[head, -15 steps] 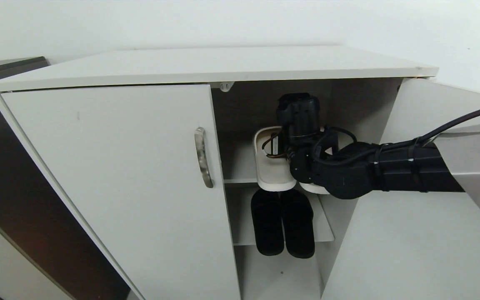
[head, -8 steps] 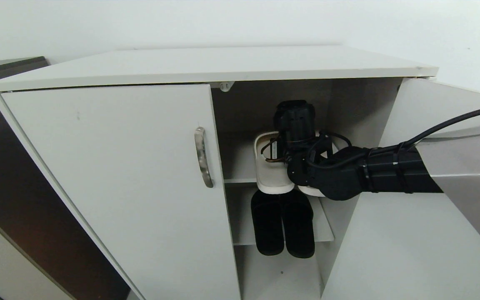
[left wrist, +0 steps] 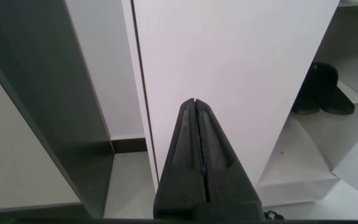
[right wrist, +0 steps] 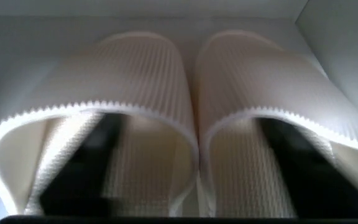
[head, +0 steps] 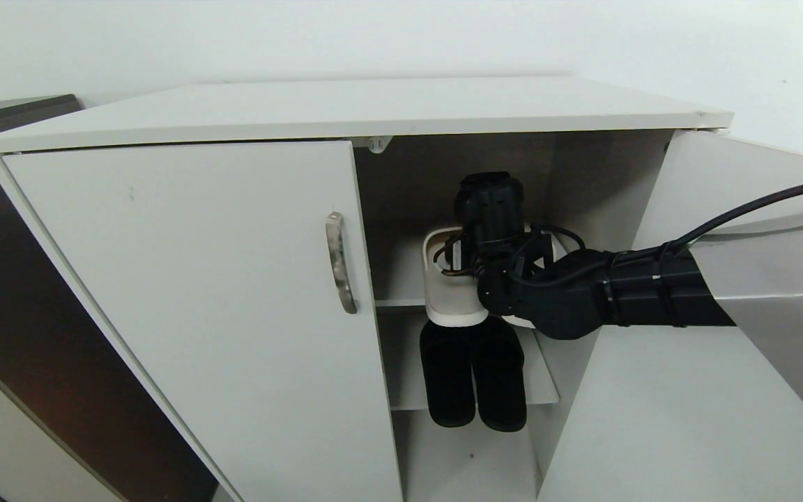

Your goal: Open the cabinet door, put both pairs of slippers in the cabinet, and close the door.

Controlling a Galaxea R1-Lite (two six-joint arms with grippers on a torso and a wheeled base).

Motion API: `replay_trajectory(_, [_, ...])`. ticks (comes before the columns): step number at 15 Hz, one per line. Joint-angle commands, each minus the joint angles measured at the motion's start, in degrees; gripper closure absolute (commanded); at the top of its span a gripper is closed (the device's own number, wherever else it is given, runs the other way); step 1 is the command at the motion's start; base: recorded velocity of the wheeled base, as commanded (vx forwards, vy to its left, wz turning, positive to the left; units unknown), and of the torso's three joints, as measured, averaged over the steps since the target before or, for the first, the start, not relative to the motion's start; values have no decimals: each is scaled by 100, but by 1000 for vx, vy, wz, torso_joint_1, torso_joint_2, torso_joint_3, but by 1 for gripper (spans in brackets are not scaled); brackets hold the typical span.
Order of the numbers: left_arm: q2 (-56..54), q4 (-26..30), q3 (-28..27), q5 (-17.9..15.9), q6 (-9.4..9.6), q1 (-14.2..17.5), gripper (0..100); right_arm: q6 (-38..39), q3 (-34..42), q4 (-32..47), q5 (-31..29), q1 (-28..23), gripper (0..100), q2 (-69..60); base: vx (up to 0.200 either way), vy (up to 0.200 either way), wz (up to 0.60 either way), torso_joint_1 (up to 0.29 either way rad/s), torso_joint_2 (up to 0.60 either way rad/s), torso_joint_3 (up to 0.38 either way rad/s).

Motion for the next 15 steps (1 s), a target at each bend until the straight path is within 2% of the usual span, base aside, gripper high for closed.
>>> replay_trajectory(1, [-1, -1, 0, 1, 4, -1, 100, -5, 305, -10, -9, 165, 0, -312, 0, 0, 0, 0, 0, 0])
replay_trajectory(3, [-1, -1, 0, 1, -5, -1, 100, 12, 595, -28, -35, 297, 0, -558, 0, 0, 0, 0, 0, 0])
replay_trajectory(5, [-1, -1, 0, 1, 4, -1, 100, -23, 1333, -458, -44, 525, 0, -1041, 0, 0, 0, 0, 0, 0])
replay_trajectory(6, [-1, -1, 0, 1, 4, -1, 100, -23, 1333, -458, -44, 525, 0, -1041, 0, 0, 0, 0, 0, 0])
replay_trajectory(7, [-1, -1, 0, 1, -5, -1, 100, -23, 2159, -889, -44, 745, 0, -1463, 0, 0, 0, 0, 0, 0])
replay_trajectory(8, [-1, -1, 0, 1, 4, -1, 100, -23, 2598, -1109, -44, 868, 0, -1665, 0, 0, 0, 0, 0, 0])
replay_trajectory(10, [-1, -1, 0, 1, -5, -1, 100, -40, 3354, -1662, -44, 1140, 0, -1938, 0, 0, 0, 0, 0, 0])
replay_trajectory(12, [-1, -1, 0, -8, -5, -1, 100, -40, 3767, -1970, -35, 1299, 0, -2061, 0, 0, 0, 0, 0, 0])
replay_trajectory(13, [-1, -1, 0, 1, -5, -1, 100, -58, 3794, -2023, -35, 1334, 100, -2061, 0, 0, 0, 0, 0, 0])
replay_trajectory(15, [-1, -1, 0, 1, -5, -1, 100, -102, 3803, -2040, -35, 1351, 100, -2017, 0, 0, 0, 0, 0, 0])
